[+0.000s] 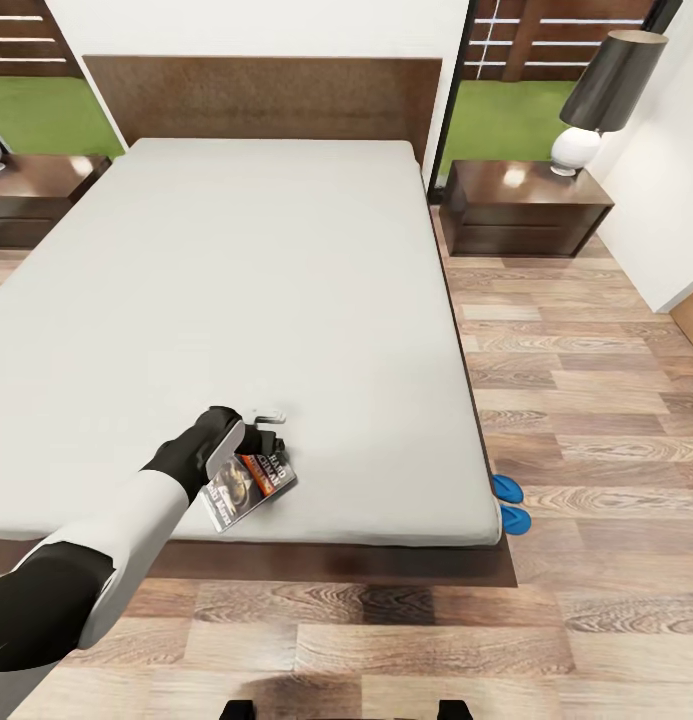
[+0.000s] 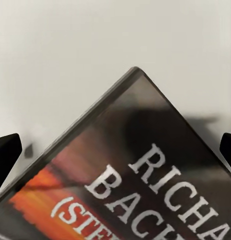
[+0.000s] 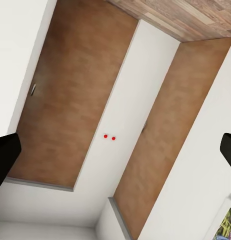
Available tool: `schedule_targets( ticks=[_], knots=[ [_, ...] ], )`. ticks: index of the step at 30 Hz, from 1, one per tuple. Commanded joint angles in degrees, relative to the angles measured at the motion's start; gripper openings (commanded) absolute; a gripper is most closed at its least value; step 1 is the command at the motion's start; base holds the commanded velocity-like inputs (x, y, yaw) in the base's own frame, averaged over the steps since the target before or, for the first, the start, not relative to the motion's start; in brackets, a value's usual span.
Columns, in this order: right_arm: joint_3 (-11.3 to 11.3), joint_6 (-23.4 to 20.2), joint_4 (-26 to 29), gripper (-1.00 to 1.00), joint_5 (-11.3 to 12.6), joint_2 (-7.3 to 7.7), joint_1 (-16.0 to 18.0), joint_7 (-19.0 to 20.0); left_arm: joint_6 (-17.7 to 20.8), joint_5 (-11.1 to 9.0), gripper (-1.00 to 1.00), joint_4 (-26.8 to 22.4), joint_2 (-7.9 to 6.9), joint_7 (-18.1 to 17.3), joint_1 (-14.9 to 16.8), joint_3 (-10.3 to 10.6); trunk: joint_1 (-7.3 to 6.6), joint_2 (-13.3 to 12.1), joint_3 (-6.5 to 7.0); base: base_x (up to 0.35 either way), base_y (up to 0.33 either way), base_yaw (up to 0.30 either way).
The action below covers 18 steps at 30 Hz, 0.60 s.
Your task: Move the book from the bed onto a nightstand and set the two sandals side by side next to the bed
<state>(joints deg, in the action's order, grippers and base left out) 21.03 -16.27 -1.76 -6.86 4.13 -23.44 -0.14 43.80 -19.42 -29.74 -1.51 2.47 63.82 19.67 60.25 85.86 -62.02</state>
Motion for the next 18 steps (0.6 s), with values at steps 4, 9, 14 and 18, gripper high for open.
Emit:
schedule_targets(
  ticks=[4,9,14,18],
  knots=[
    [-0.1,-0.3,0.1,1.00,-0.6,0.00,0.0,0.0,0.3,-1.3,1.00,0.9,-0.08,0.4,0.0,0.4,0.01,0.0,-0.03,-0.009,0.000,0.000],
    [-0.1,-0.3,0.1,1.00,-0.6,0.00,0.0,0.0,0.3,-1.3,1.00,0.9,-0.14,0.4,0.0,0.4,0.01,0.0,-0.03,-0.004,0.000,0.000],
    [-0.1,-0.3,0.1,1.00,-0.6,0.00,0.0,0.0,0.3,-1.3,1.00,0.9,-0.19,0.4,0.0,0.4,0.01,0.0,-0.03,-0.002,0.000,0.000],
    [-0.1,-0.3,0.1,1.00,-0.6,-0.01,0.0,0.0,0.3,-1.3,1.00,0.9,-0.22,0.3,0.0,0.4,0.01,0.0,-0.03,0.000,0.000,0.000]
  ],
)
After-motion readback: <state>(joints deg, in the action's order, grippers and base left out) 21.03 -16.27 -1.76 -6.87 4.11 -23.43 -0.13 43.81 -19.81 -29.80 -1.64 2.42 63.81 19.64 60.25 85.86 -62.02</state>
